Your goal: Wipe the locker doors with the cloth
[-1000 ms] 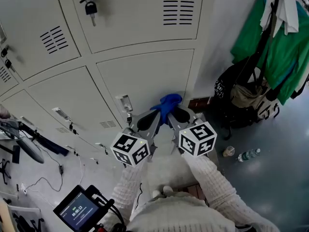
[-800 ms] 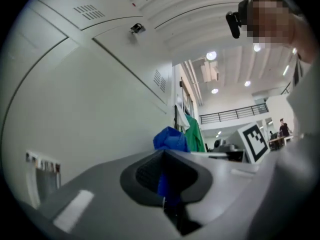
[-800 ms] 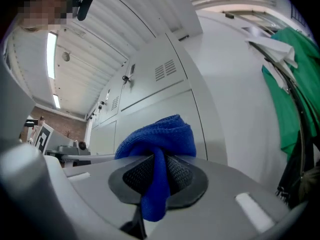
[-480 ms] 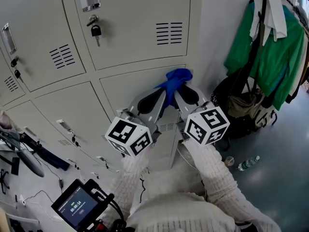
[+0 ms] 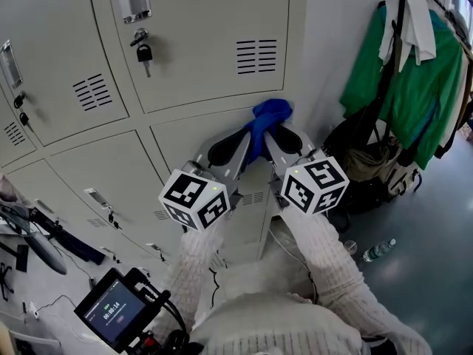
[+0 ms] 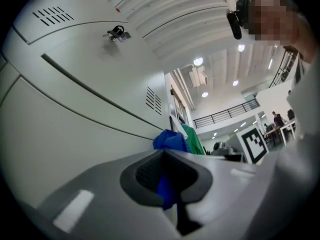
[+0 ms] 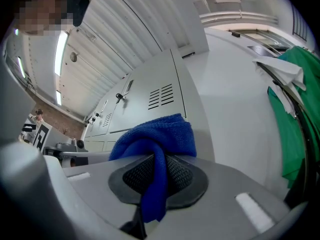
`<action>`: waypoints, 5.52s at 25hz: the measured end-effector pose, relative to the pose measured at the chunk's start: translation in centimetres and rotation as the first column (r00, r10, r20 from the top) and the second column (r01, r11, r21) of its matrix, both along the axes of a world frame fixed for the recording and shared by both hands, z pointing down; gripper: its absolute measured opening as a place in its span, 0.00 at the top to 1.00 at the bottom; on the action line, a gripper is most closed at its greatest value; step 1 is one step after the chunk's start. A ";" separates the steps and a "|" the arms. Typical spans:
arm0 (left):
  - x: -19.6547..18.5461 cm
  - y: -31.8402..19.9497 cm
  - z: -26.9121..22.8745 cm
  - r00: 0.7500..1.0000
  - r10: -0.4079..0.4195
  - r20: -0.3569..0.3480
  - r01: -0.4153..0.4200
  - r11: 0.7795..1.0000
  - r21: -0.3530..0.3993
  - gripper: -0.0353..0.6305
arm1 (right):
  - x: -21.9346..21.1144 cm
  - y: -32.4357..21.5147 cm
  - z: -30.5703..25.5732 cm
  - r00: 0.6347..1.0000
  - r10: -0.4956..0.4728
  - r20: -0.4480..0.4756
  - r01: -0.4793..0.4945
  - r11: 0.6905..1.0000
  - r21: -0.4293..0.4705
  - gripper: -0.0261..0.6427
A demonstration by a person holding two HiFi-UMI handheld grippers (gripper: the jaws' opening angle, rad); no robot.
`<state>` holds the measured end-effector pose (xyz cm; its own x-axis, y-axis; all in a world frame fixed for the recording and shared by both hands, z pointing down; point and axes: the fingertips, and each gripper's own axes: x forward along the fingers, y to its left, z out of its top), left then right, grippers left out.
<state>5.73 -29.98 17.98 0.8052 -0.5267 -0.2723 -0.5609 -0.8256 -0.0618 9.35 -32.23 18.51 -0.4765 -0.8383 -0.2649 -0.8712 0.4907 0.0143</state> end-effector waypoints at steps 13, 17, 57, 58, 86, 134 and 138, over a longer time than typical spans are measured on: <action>-0.7 -0.9 1.9 0.999 -0.037 0.017 0.038 0.998 -0.041 0.94 | 0.0 -0.1 1.3 1.000 0.004 0.009 -0.004 1.000 -0.008 0.89; -0.8 -1.0 3.3 0.998 -0.046 0.040 0.049 0.997 -0.065 0.94 | 0.1 -0.1 3.2 1.000 0.010 0.017 -0.009 0.999 -0.052 0.89; -0.1 0.0 31.7 0.986 0.038 0.164 0.075 0.772 -0.631 0.94 | -0.6 -0.8 30.4 1.000 -0.001 -0.005 -0.002 0.792 -0.610 0.89; -0.2 0.0 32.1 0.985 0.041 0.170 0.078 0.767 -0.637 0.94 | -0.7 -0.8 30.9 1.000 -0.002 -0.010 -0.005 0.784 -0.621 0.88; -8.2 5.9 32.0 0.991 -0.019 -0.132 -0.076 0.728 -0.682 0.94 | -0.6 1.9 30.8 0.978 -0.140 0.157 0.205 0.797 -0.568 0.88; -8.8 10.5 25.3 0.962 -0.248 -0.115 0.135 0.797 -0.588 0.94 | -4.1 9.2 25.2 0.966 -0.249 0.073 0.253 0.839 -0.482 0.89; -7.3 10.2 26.0 0.975 -0.219 -0.037 0.153 0.785 -0.600 0.94 | -3.5 9.4 26.4 0.974 -0.213 0.071 0.219 0.828 -0.517 0.88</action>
